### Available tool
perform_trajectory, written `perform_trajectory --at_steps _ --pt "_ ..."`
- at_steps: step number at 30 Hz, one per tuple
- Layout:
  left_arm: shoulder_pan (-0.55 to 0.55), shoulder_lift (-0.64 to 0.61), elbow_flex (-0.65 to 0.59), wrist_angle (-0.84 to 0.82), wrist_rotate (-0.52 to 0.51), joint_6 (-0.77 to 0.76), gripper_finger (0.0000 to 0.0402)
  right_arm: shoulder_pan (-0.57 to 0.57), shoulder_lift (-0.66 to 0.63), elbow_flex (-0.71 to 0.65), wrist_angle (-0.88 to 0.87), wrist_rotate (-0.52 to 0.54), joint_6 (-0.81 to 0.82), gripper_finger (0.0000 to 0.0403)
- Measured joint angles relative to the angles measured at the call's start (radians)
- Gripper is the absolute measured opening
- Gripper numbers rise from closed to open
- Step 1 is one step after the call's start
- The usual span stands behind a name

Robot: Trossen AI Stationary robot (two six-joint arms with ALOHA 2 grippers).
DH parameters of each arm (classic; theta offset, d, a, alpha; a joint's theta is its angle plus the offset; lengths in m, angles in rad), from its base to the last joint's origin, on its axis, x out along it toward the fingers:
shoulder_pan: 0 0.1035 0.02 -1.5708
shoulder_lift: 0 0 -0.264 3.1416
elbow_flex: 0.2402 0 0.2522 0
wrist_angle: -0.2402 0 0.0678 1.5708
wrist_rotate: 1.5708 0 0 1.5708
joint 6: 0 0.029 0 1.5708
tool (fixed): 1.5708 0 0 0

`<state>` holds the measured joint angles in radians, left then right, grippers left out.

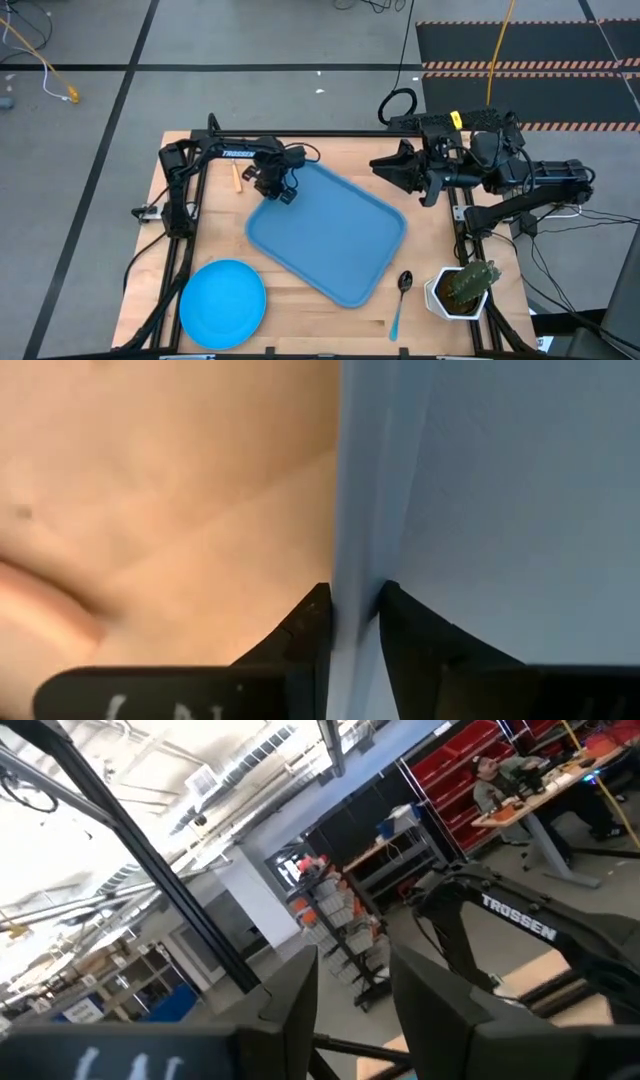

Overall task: Pick and place plate/cup/fork/spoon on tray
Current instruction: Prepare the blue tray

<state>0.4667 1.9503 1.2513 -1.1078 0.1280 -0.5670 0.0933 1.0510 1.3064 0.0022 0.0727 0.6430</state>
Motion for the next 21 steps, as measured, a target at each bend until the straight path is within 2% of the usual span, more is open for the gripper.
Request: perform_trajectory --at_steps 9,21 --pt "-0.010 0.001 -0.003 -0.090 0.035 -0.093 0.0070 0.000 -0.077 0.000 -0.123 0.000 -0.036 0.0121" --pt "-0.072 -0.007 -0.002 -0.037 0.117 -0.346 0.0069 0.000 -0.200 0.000 -0.275 0.000 -0.055 0.0121"
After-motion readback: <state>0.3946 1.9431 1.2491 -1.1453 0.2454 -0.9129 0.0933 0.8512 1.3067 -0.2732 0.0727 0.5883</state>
